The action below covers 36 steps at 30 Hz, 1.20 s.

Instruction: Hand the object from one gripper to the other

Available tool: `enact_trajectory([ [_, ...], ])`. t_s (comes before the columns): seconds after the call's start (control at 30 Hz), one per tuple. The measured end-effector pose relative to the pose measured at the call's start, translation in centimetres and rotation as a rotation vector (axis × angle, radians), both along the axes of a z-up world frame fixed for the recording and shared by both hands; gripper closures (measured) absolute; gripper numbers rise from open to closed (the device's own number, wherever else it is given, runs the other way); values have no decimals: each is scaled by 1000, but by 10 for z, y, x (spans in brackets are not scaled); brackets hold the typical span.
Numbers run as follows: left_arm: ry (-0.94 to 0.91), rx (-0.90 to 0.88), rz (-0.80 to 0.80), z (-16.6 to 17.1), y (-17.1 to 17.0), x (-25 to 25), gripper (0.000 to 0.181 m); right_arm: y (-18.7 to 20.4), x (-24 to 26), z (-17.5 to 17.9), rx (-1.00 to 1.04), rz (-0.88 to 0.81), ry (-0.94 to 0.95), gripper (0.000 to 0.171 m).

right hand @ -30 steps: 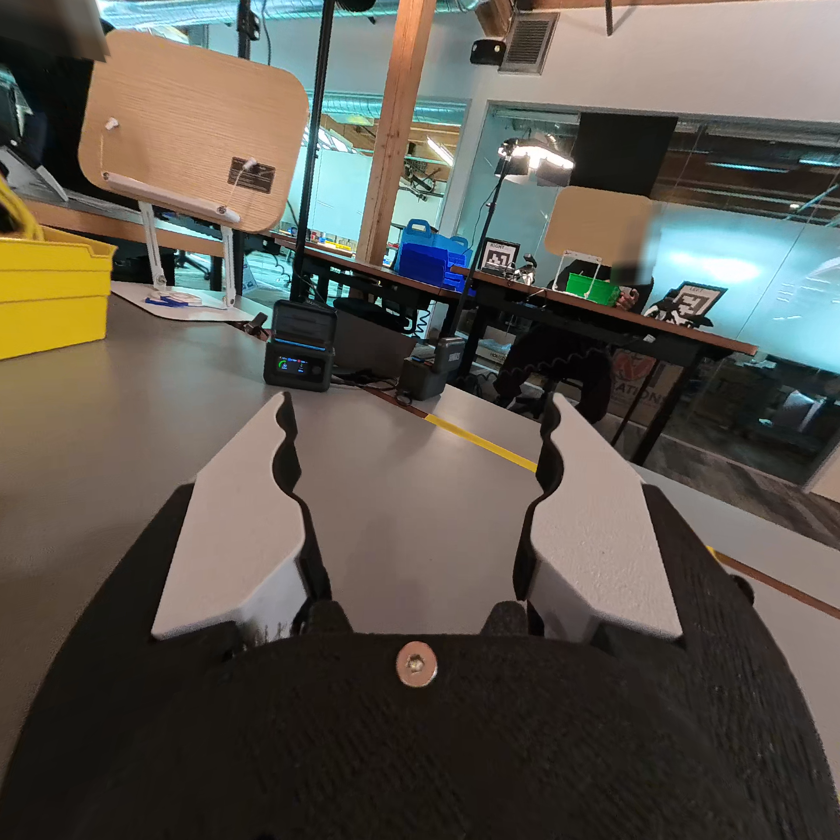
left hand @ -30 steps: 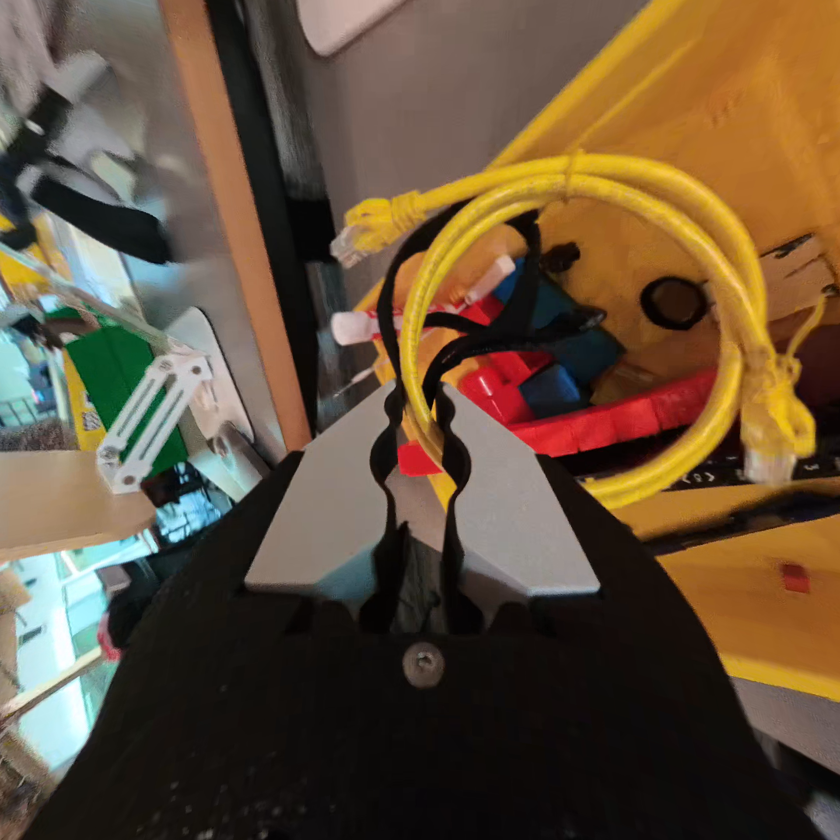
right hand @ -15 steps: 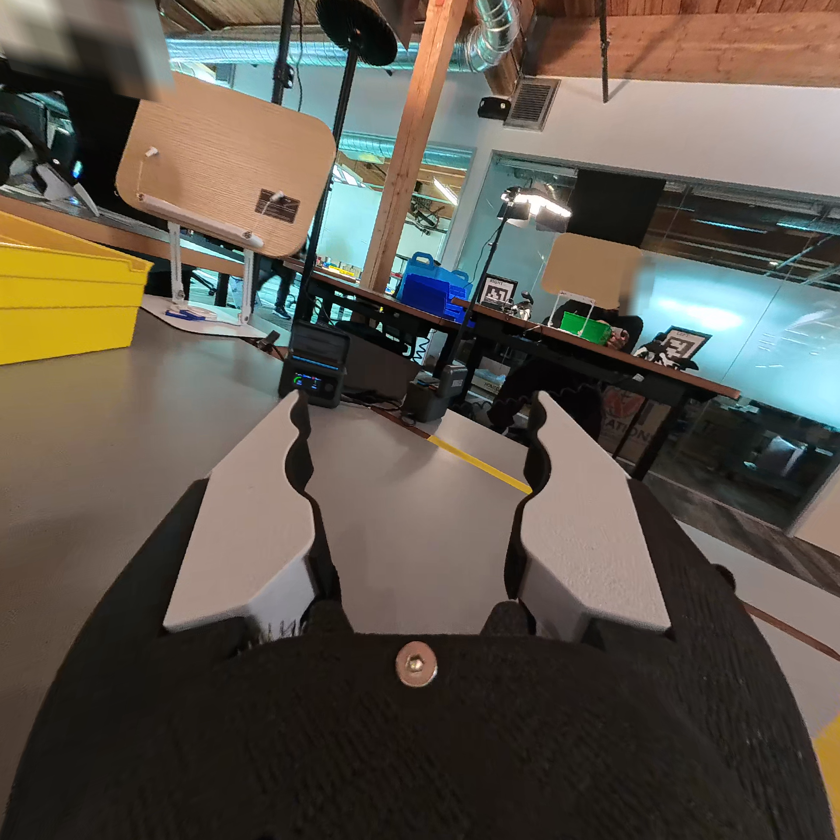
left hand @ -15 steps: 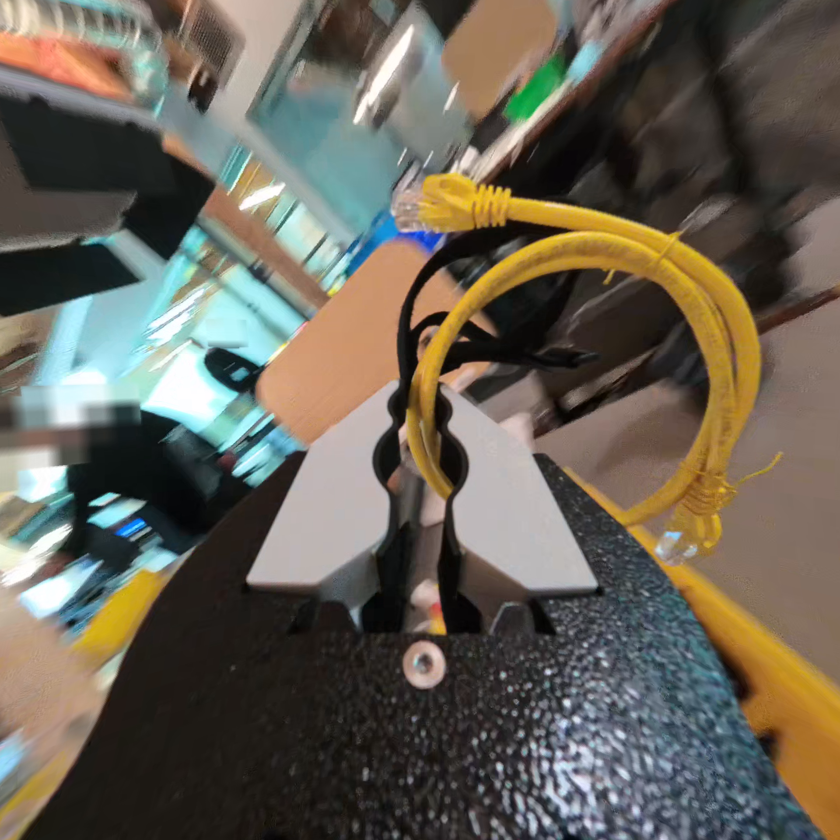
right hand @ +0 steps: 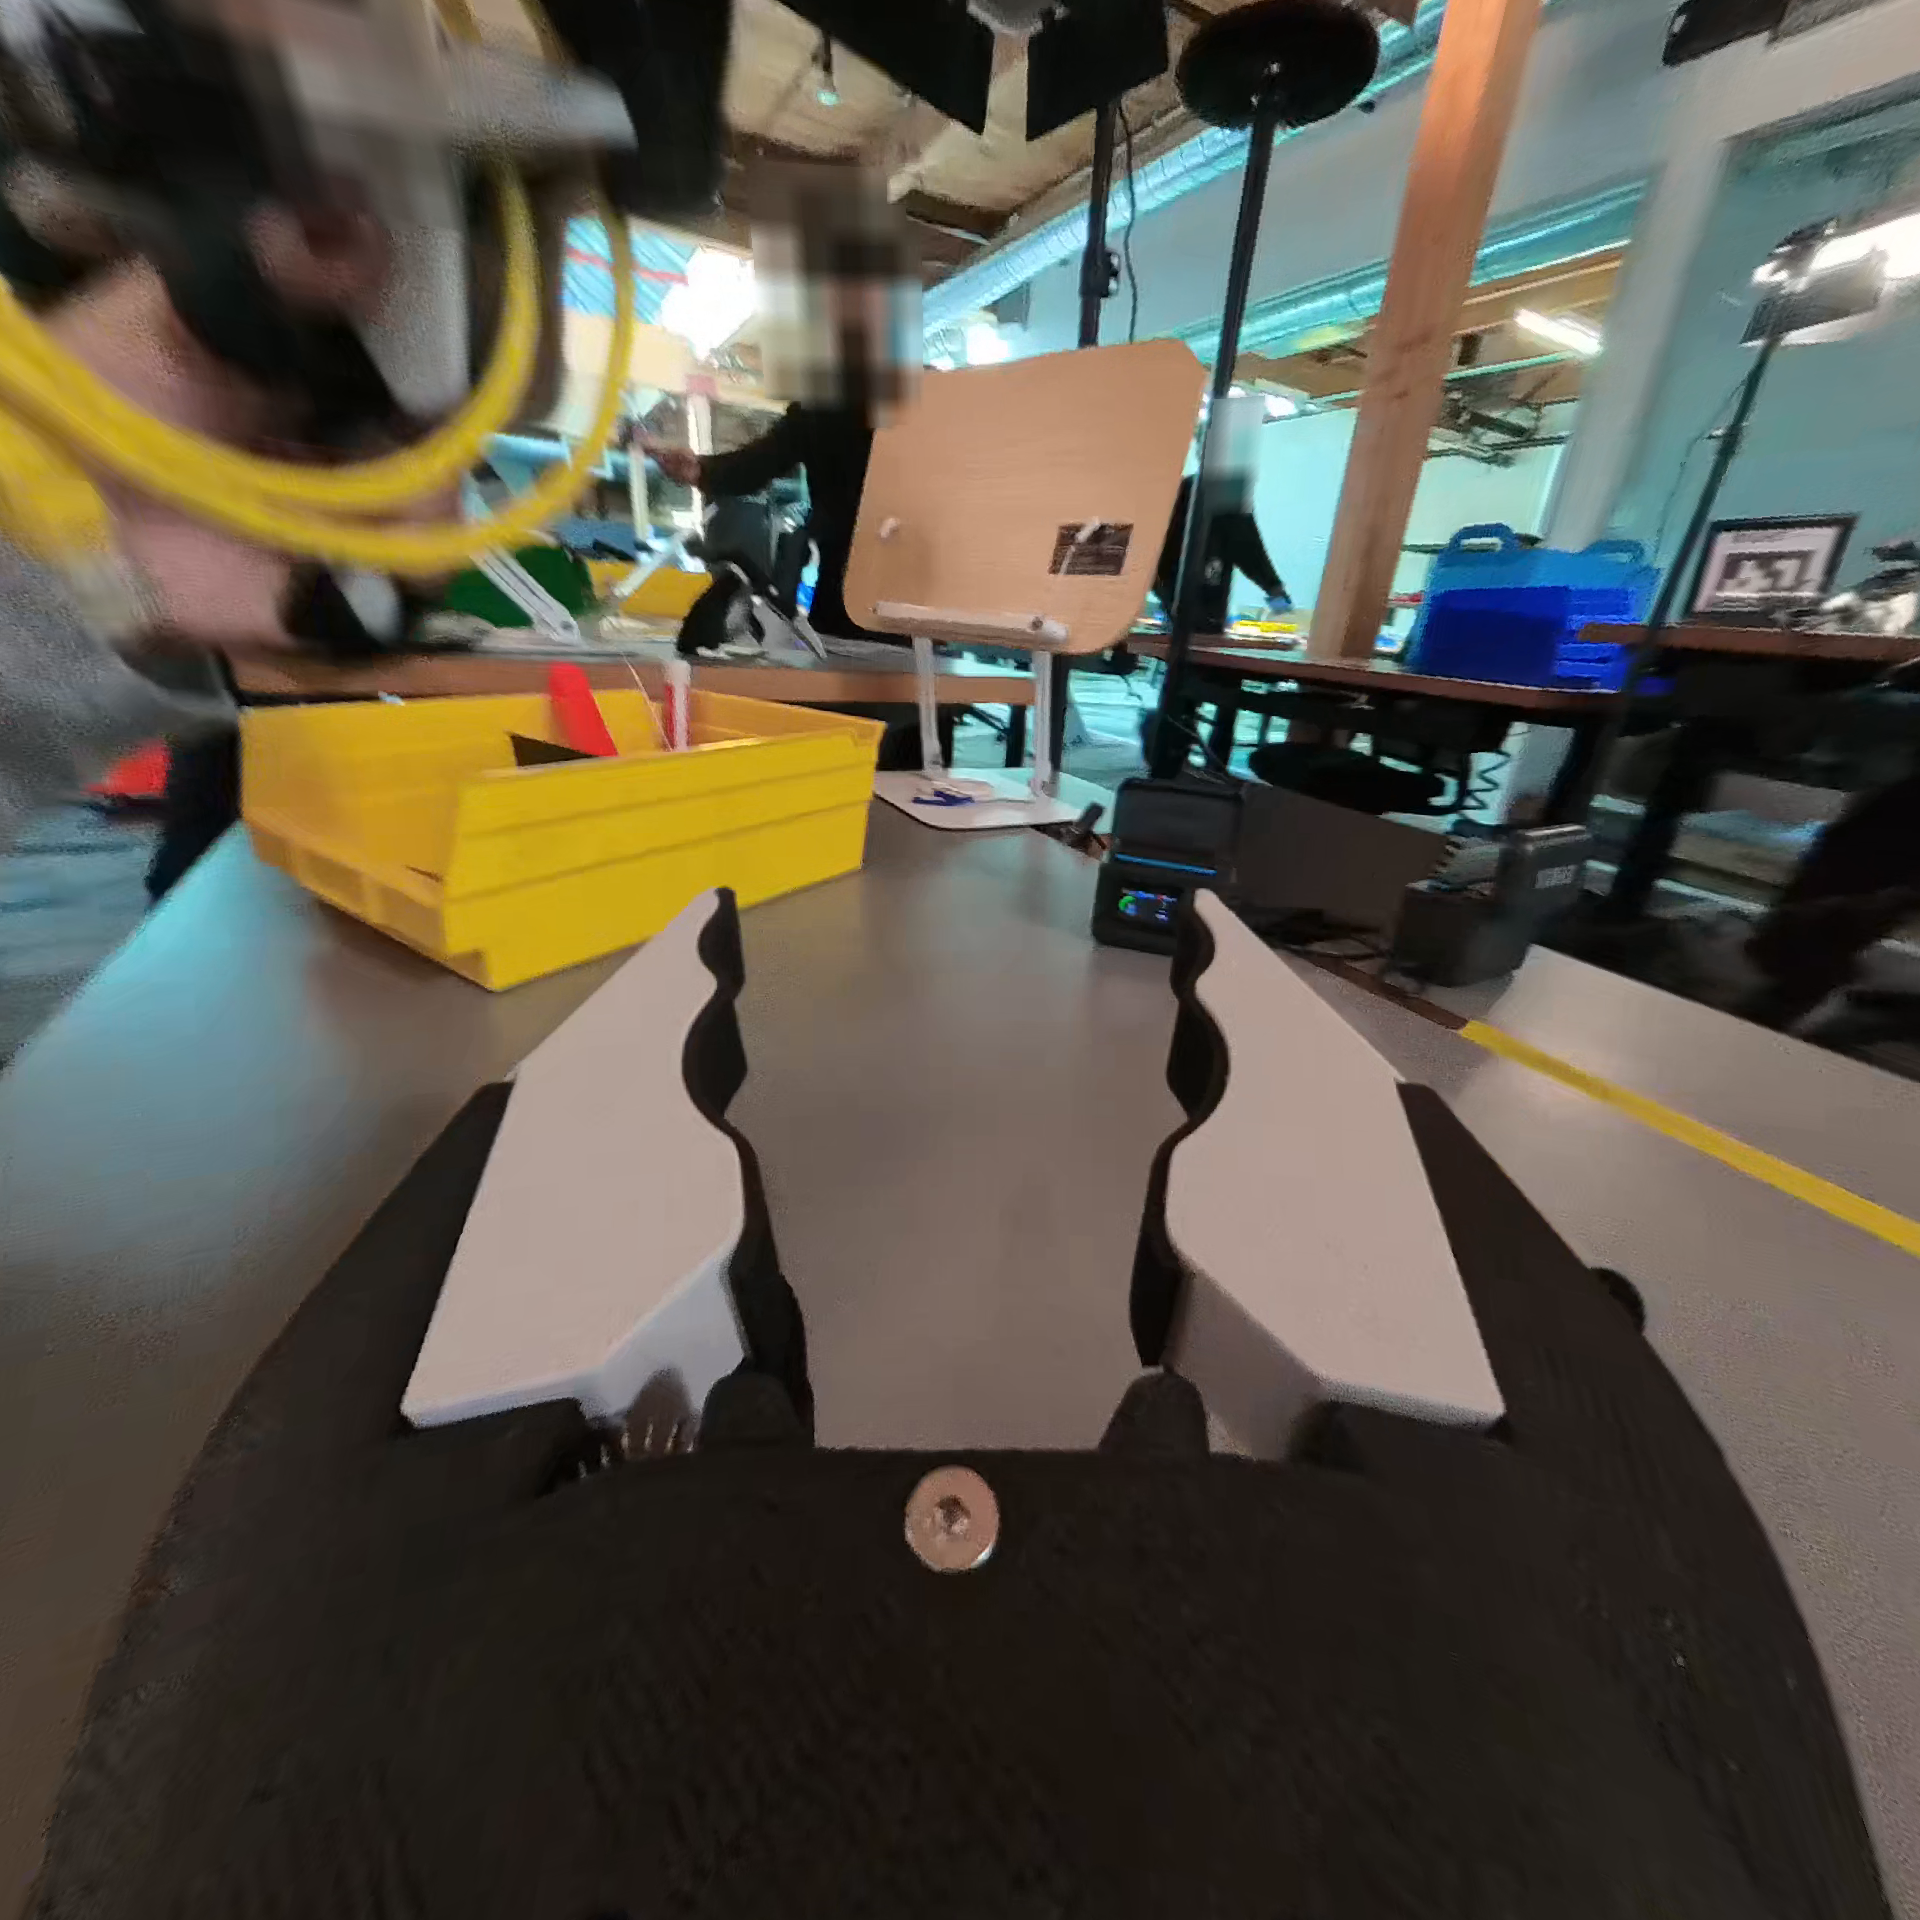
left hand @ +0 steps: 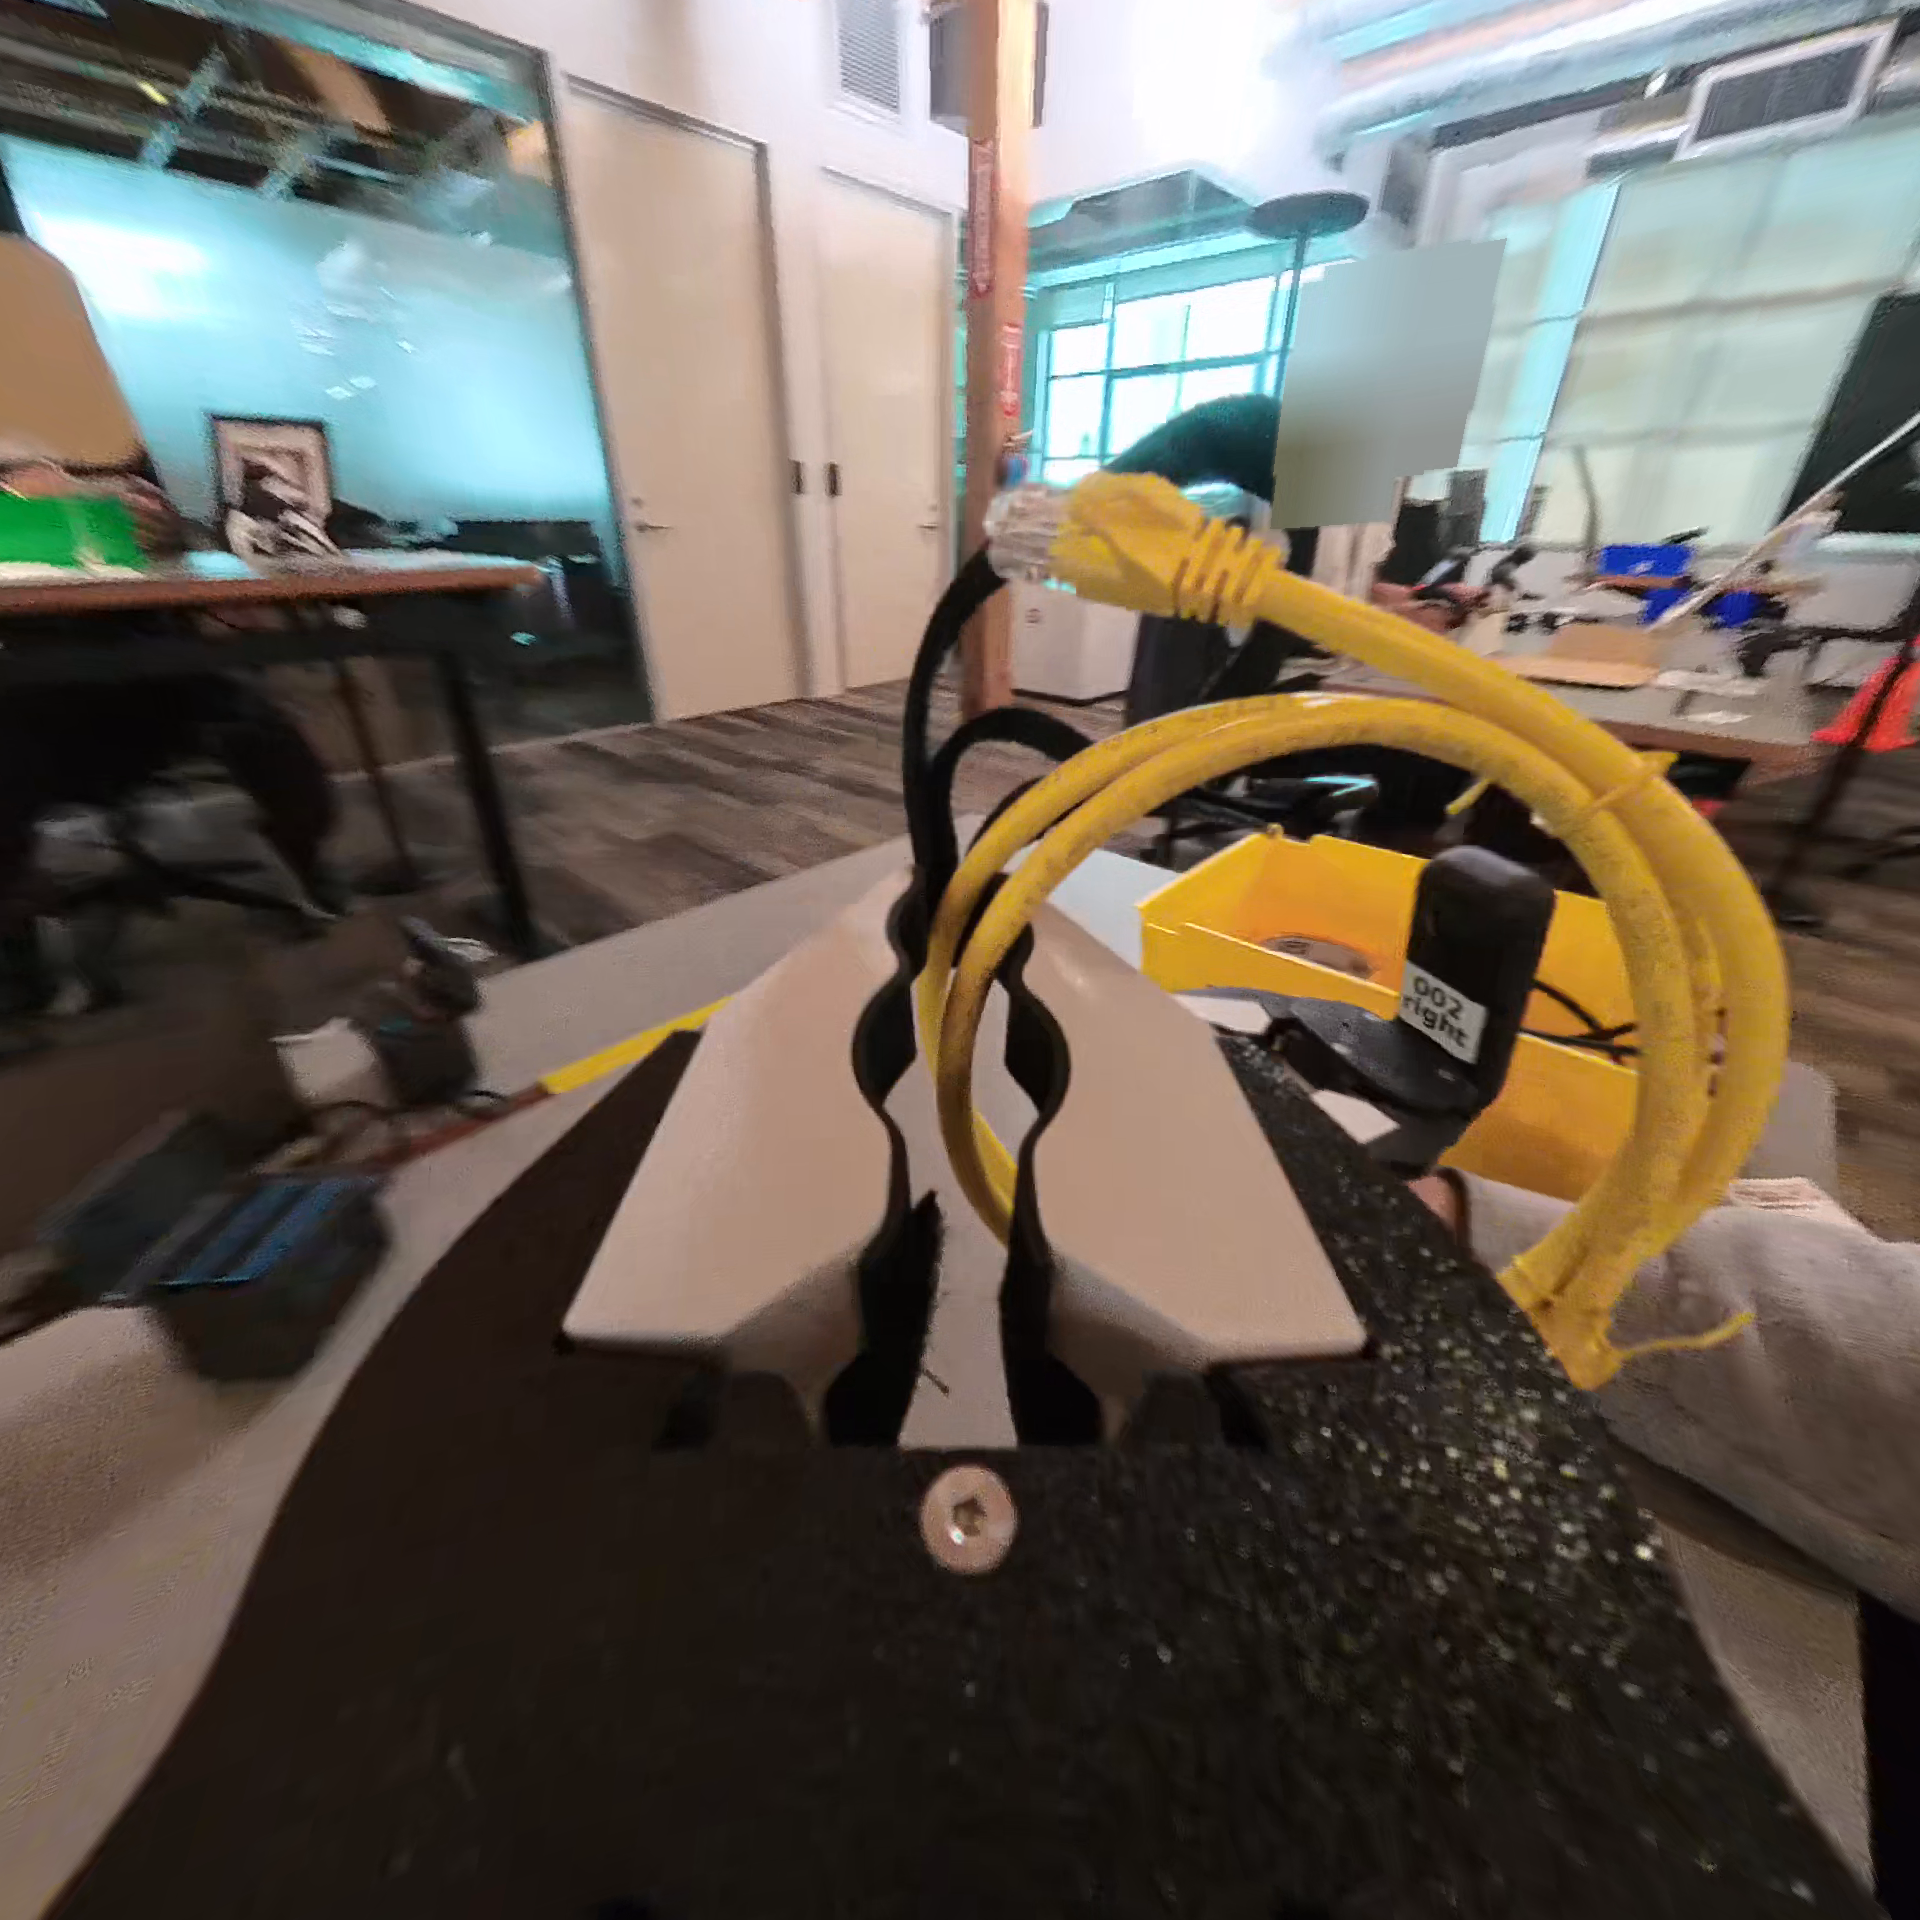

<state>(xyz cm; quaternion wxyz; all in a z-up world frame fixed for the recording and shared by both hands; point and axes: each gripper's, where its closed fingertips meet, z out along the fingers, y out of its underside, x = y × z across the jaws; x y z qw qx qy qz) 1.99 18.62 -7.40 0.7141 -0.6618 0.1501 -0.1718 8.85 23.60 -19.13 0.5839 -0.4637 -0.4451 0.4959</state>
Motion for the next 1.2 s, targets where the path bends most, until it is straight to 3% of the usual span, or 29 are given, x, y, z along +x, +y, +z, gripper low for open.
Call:
enact_trajectory([
  [0.13, -92, -48, -104, -38, 28, 21, 172, 6, 6, 5, -50, 28, 25, 94],
  [0.3, -117, -124, -304, -80, 50, 52, 172, -3, 3, 2, -236, 218, 5, 100],
  [0.4, -180, -150, -462, -94, 58, 73, 172, -6, 0, -7, -300, 273, -49, 100],
  [0.5, -237, -134, -521, -102, 69, 84, 172, -16, -6, -19, -387, 361, -138, 100],
  [0.67, -280, -132, -606, -114, 74, 94, 171, -10, -12, -48, -389, 283, -308, 125],
  [0.8, -273, -158, -614, -121, 74, 88, 167, 1, -12, -61, -373, 213, -369, 159],
  [0.87, -265, -178, -564, -127, 77, 79, 164, 12, -10, -61, -359, 155, -359, 167],
  [1.07, -126, -311, -392, -155, 87, 55, 164, 31, -4, -54, -246, 7, -347, 168],
  [1.2, -104, -476, -247, -173, 88, 18, 145, 47, 8, -39, -115, -151, -321, 168],
])
